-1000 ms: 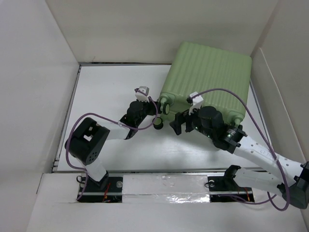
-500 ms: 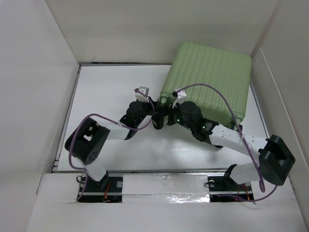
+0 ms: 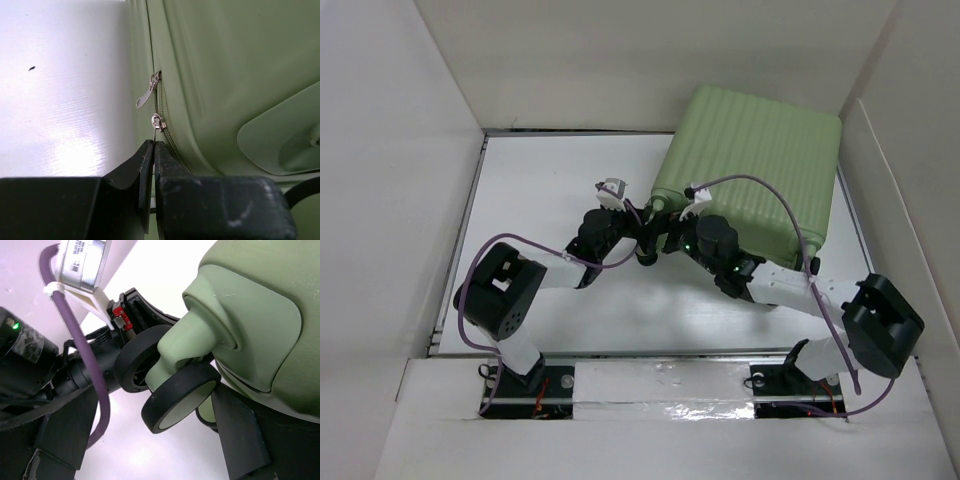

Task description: Pack the luggage

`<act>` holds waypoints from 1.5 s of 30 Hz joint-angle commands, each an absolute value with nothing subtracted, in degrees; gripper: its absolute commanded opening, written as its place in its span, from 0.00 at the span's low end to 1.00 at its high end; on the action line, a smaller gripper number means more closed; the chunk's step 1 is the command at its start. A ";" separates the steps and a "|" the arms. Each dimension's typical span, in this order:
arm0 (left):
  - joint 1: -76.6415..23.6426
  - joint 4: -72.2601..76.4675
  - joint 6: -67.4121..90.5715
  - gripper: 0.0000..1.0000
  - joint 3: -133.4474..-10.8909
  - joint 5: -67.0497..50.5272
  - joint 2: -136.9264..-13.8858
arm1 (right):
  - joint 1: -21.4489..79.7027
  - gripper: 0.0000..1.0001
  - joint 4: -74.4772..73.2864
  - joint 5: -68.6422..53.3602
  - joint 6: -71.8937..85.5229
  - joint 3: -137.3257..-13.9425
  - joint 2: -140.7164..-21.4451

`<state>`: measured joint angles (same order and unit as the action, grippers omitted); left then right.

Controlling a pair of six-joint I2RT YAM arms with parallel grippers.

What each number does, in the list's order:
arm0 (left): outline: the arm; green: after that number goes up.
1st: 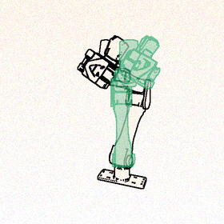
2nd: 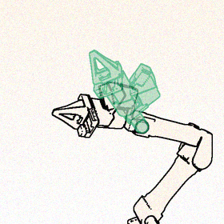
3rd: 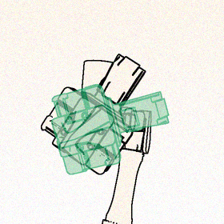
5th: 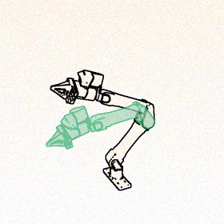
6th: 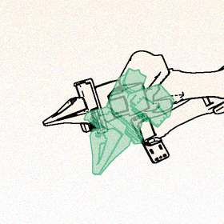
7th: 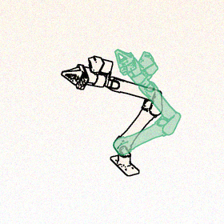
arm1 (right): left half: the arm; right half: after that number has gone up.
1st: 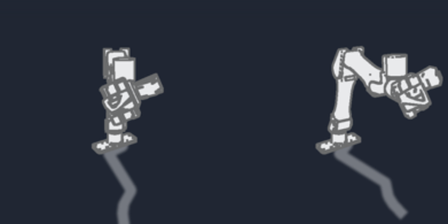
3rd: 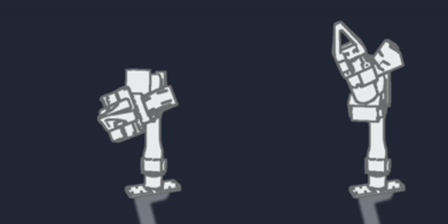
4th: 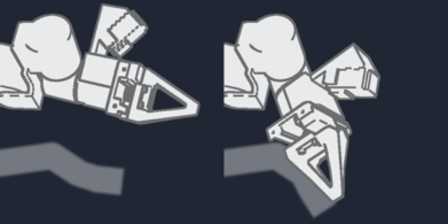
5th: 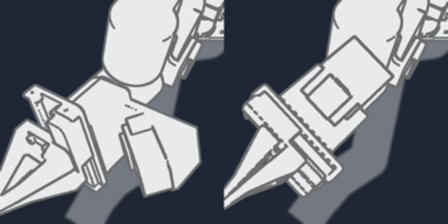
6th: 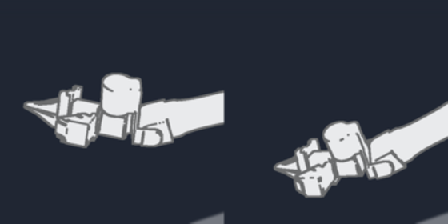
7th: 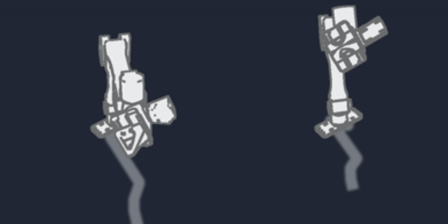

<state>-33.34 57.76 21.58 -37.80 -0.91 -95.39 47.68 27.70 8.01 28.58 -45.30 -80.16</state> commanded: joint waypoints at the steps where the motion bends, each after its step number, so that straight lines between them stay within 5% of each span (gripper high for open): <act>1: -31.64 62.22 22.76 0.00 -36.21 -3.07 -93.69 | 45.18 1.00 41.30 7.74 33.13 -42.29 -77.97; 10: -31.03 62.75 23.38 0.00 -36.21 -3.87 -93.43 | 40.96 1.00 47.64 -3.52 35.06 -35.60 -71.63; 19: -31.03 62.49 23.47 0.00 -36.12 -3.78 -92.99 | 37.53 1.00 42.11 -7.11 41.05 -40.86 -77.60; 45: -31.03 63.02 23.20 0.00 -36.48 -4.22 -92.02 | 40.78 1.00 31.47 0.44 45.53 -38.49 -79.80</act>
<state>-31.00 59.99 23.20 -36.75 -3.05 -95.37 41.34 40.03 -0.27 40.51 -39.05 -76.95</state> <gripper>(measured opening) 0.006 0.994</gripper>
